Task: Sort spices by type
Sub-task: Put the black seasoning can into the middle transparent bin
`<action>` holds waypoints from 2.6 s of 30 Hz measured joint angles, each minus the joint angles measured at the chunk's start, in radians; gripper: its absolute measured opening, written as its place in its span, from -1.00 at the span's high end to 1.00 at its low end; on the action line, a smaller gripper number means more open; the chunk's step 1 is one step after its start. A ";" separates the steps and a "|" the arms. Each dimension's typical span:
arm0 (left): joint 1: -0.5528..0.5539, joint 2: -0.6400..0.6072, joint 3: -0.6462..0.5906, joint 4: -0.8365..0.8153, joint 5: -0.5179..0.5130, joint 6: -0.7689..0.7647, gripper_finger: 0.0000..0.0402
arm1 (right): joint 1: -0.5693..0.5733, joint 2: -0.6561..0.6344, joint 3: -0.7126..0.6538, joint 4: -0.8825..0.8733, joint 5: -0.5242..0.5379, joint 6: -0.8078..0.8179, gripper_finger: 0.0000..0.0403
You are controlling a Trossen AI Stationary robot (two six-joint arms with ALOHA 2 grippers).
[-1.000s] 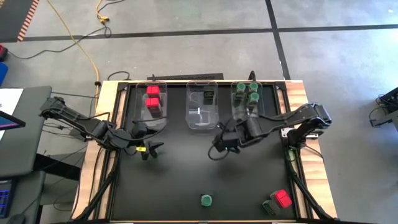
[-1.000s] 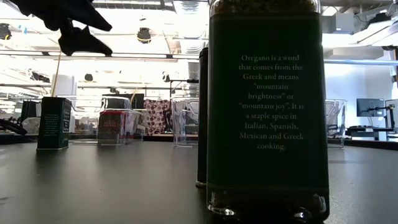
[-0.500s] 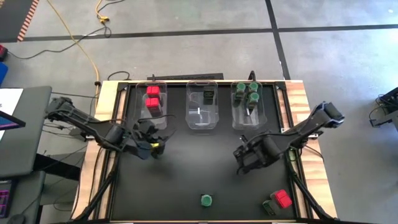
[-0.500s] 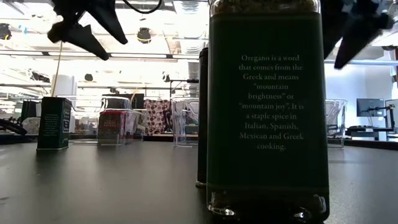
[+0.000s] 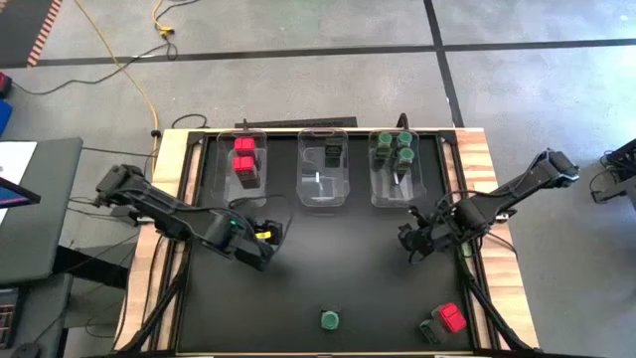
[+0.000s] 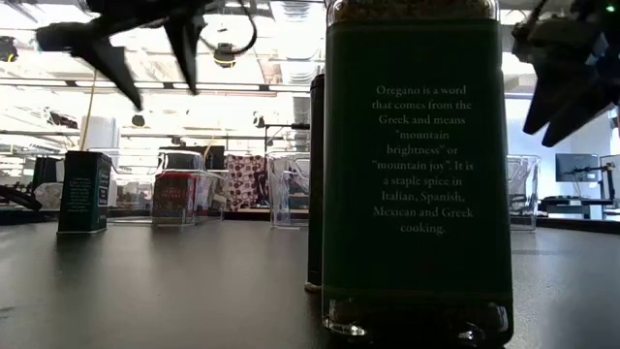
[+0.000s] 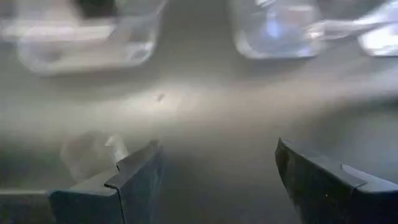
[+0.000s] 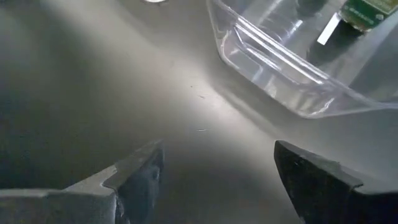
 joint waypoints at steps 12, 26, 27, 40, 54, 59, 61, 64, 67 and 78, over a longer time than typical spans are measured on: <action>-0.002 0.046 0.008 -0.211 0.210 -0.370 -0.45 | 0.052 -0.107 -0.085 0.002 0.000 -0.126 -0.63; 0.167 0.041 -0.066 -0.214 0.449 -0.189 -0.45 | 0.065 -0.113 -0.092 0.000 0.000 -0.175 -0.63; 0.174 0.041 -0.079 -0.202 0.459 -0.178 -0.45 | 0.065 -0.113 -0.092 0.000 0.000 -0.175 -0.63; 0.237 -0.021 -0.291 0.053 0.527 -0.146 -0.35 | 0.065 -0.113 -0.092 0.000 -0.024 -0.175 -0.63; 0.213 -0.121 -0.282 0.164 0.578 -0.097 0.42 | 0.065 -0.113 -0.092 0.001 -0.026 -0.195 -0.63; 0.175 -0.121 -0.179 0.242 0.458 0.044 0.42 | 0.062 -0.112 -0.092 0.012 -0.025 -0.193 -0.63; 0.199 -0.120 -0.111 0.241 0.415 0.168 0.42 | 0.053 -0.111 -0.092 0.030 -0.024 -0.193 -0.63; 0.273 -0.121 -0.002 0.280 0.356 0.462 0.42 | 0.027 -0.110 -0.091 0.050 -0.023 -0.212 -0.63; 0.400 -0.121 0.111 0.307 0.344 0.809 0.42 | -0.014 -0.111 -0.091 0.060 -0.022 -0.226 -0.63; 0.957 0.174 0.459 0.266 0.746 1.831 0.42 | -0.274 -0.111 -0.091 0.083 -0.024 -0.226 -0.63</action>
